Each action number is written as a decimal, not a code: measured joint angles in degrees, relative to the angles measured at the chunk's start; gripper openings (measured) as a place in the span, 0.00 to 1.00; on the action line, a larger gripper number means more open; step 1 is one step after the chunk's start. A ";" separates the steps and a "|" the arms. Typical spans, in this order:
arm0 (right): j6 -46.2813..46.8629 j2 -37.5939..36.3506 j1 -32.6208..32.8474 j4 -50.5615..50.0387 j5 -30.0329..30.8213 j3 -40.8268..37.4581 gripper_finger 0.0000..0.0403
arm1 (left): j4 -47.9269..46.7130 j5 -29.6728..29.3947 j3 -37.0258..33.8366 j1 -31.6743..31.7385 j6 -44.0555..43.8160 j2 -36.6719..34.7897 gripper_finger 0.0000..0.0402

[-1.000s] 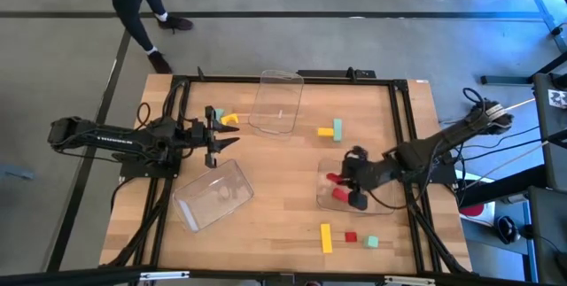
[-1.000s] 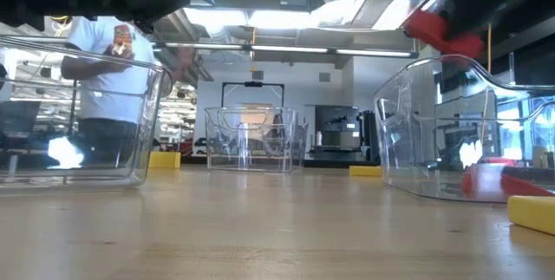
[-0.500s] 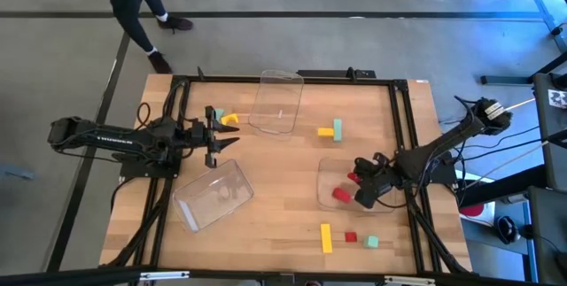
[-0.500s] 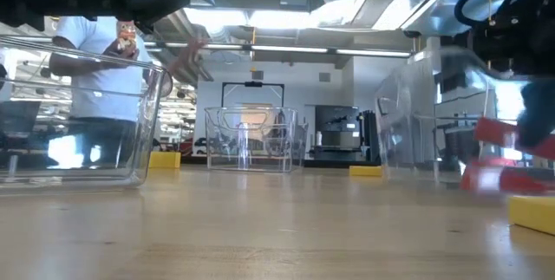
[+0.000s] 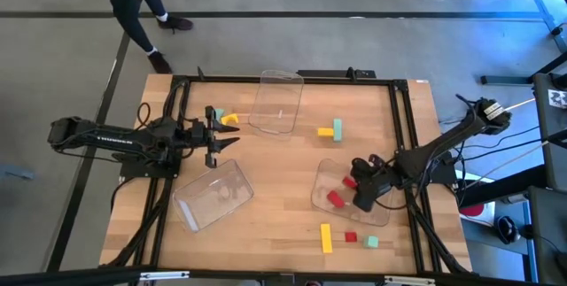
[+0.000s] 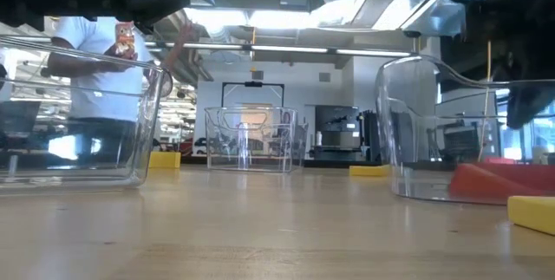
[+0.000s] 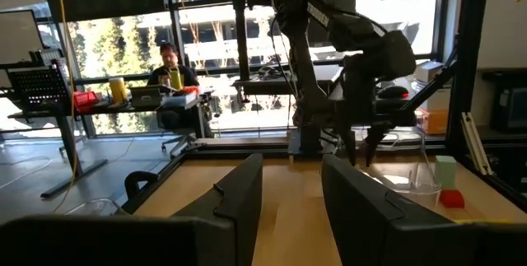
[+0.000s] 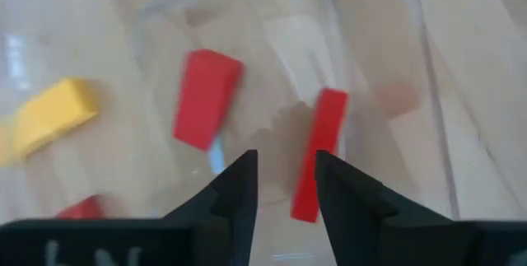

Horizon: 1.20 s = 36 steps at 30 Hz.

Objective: Sort & place blocks by color
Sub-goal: Put the the red block into the bottom right transparent bin

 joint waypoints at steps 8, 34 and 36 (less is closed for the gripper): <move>-12.69 -0.02 -0.48 -4.96 11.15 9.48 0.31 | 0.01 0.00 0.00 0.00 -0.02 0.01 0.30; -49.01 -9.14 -26.79 84.26 0.99 -21.74 0.31 | 0.02 0.00 0.00 -0.02 0.52 -0.01 0.30; -49.07 -9.00 -29.24 88.51 -3.30 -21.86 0.31 | 0.02 0.00 0.00 -0.02 0.52 0.00 0.30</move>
